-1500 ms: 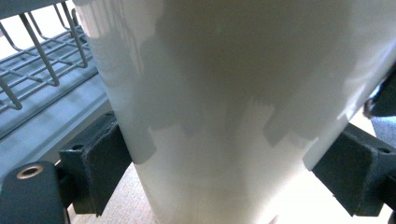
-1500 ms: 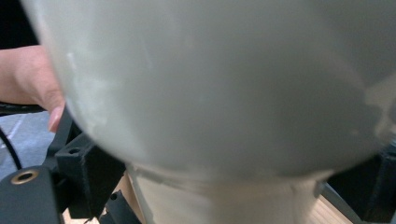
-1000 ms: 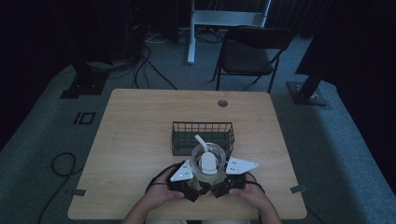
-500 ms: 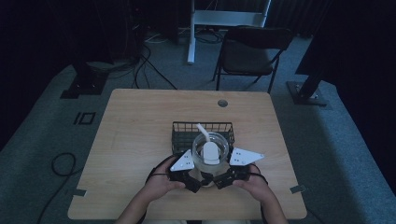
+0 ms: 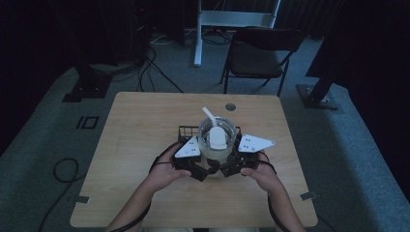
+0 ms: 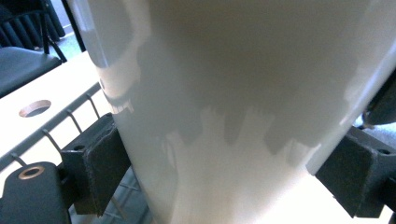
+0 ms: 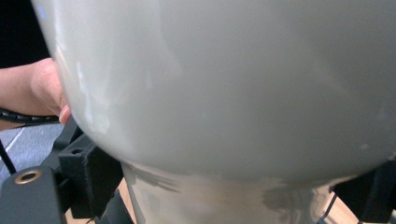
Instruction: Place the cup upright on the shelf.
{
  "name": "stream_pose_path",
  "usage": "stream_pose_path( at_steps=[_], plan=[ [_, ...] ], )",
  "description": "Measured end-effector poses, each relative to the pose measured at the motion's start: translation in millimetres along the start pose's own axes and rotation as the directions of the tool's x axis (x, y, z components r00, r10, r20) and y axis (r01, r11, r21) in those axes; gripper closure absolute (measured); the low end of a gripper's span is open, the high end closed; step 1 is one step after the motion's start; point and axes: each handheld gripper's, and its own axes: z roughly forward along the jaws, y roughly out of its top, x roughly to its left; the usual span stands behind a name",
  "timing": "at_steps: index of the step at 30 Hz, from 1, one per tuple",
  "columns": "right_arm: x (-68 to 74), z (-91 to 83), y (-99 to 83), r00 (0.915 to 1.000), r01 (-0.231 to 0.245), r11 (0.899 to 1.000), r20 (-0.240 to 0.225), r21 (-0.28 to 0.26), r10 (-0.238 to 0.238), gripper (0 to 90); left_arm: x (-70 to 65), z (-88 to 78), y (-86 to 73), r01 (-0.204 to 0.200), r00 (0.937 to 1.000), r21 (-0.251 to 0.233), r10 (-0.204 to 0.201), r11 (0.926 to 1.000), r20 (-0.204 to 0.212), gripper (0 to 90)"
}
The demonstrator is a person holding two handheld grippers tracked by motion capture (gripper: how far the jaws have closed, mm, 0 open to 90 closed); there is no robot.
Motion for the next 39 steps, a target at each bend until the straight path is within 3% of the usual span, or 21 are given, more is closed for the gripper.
stream_pose_path(
  at_steps=[4, 12, 19, 26, 32, 39],
  plan=[
    [-10.8, 4.8, 11.5, 0.9999, 0.009, 1.0, 0.013, -0.011, -0.009, 9.0, 10.9, -0.9, 6.9, 0.0, 1.0, -0.018, -0.001, 0.9998, -0.006, 11.5],
    [-26.6, 9.8, 21.8, 0.9996, 0.02, 1.0, 0.018, -0.018, -0.02, 9.0, 31.5, -0.9, 23.4, -0.032, 0.9993, 0.012, 0.032, 0.9994, -0.018, 11.5],
    [-53.4, 15.9, 30.3, 0.9993, 0.015, 1.0, 0.034, -0.009, -0.015, 9.0, 57.5, 8.4, 34.0, -0.031, 0.9991, 0.031, 0.032, 0.999, -0.027, 11.5],
    [-73.7, 23.8, 26.7, 0.9984, 0.013, 1.0, 0.055, 0.021, -0.015, 9.0, 77.3, 18.4, 33.3, -0.047, 0.9981, 0.069, 0.049, 0.9965, -0.037, 11.4],
    [-82.7, 27.8, 24.3, 0.9982, -0.004, 0.999, 0.061, 0.035, 0.002, 9.0, 86.0, 24.0, 28.0, -0.008, 0.9995, 0.04, 0.01, 0.9992, -0.031, 11.4],
    [-91.6, 38.3, 25.6, 0.9975, -0.007, 0.998, 0.071, 0.069, 0.002, 8.9, 95.5, 24.9, 22.8, -0.001, 0.999, 0.048, 0.003, 0.9989, -0.045, 11.4]
  ],
)
